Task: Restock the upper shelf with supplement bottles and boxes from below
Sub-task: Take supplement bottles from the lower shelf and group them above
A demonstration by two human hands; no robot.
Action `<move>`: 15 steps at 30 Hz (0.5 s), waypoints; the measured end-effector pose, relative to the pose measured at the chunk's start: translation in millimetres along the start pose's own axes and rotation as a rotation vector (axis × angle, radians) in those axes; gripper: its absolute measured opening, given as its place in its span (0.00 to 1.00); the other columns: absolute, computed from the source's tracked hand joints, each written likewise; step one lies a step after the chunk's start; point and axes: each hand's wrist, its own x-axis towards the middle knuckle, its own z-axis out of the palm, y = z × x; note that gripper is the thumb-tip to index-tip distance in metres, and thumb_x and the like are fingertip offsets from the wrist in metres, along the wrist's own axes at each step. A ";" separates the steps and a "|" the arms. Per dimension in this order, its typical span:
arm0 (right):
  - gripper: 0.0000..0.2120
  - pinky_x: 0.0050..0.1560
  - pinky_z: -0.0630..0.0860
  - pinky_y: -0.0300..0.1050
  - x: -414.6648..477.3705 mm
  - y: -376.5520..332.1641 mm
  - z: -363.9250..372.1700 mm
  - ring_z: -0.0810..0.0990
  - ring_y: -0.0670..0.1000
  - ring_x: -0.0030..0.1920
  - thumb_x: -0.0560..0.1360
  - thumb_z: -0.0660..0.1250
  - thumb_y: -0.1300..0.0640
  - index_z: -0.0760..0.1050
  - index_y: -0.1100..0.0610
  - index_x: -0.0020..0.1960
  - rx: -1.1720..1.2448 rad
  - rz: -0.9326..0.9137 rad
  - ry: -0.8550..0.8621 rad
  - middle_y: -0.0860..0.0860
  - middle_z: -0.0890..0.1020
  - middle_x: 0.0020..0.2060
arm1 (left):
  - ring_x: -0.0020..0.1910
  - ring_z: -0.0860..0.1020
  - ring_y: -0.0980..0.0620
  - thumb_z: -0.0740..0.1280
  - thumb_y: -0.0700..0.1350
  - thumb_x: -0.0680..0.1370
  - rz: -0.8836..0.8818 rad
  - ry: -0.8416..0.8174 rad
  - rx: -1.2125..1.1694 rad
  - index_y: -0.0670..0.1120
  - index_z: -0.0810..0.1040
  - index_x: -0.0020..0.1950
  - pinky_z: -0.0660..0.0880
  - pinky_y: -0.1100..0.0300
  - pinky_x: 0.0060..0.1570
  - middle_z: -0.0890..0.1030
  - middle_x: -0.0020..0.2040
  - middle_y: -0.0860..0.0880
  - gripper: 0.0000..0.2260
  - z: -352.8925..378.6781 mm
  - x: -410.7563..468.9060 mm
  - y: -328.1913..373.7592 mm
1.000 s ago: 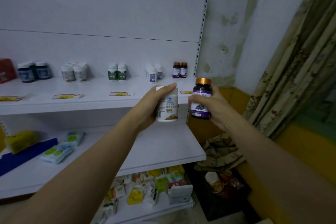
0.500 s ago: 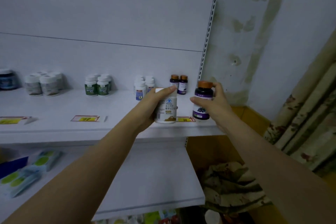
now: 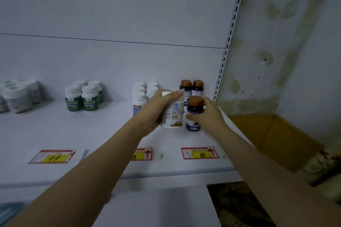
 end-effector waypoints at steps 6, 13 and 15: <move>0.23 0.49 0.73 0.44 53.2 12.2 23.1 0.80 0.56 0.54 0.66 0.77 0.60 0.75 0.57 0.58 -0.079 0.003 0.021 0.56 0.80 0.55 | 0.39 0.82 0.49 0.66 0.49 0.76 -0.005 -0.032 0.017 0.47 0.75 0.40 0.80 0.53 0.46 0.82 0.35 0.50 0.07 -25.6 47.2 -6.2; 0.21 0.49 0.74 0.45 94.7 23.2 37.4 0.79 0.57 0.54 0.68 0.74 0.59 0.73 0.62 0.58 -0.219 -0.001 0.055 0.59 0.78 0.55 | 0.37 0.82 0.50 0.66 0.48 0.77 -0.020 -0.028 0.057 0.48 0.75 0.38 0.79 0.51 0.48 0.82 0.32 0.51 0.09 -33.4 75.4 -11.4; 0.21 0.57 0.74 0.50 98.3 23.8 39.5 0.78 0.58 0.57 0.70 0.73 0.59 0.72 0.61 0.60 -0.212 -0.012 0.061 0.59 0.77 0.57 | 0.38 0.82 0.51 0.66 0.49 0.76 -0.027 -0.013 0.072 0.49 0.74 0.40 0.79 0.51 0.48 0.83 0.32 0.52 0.07 -35.0 80.3 -13.2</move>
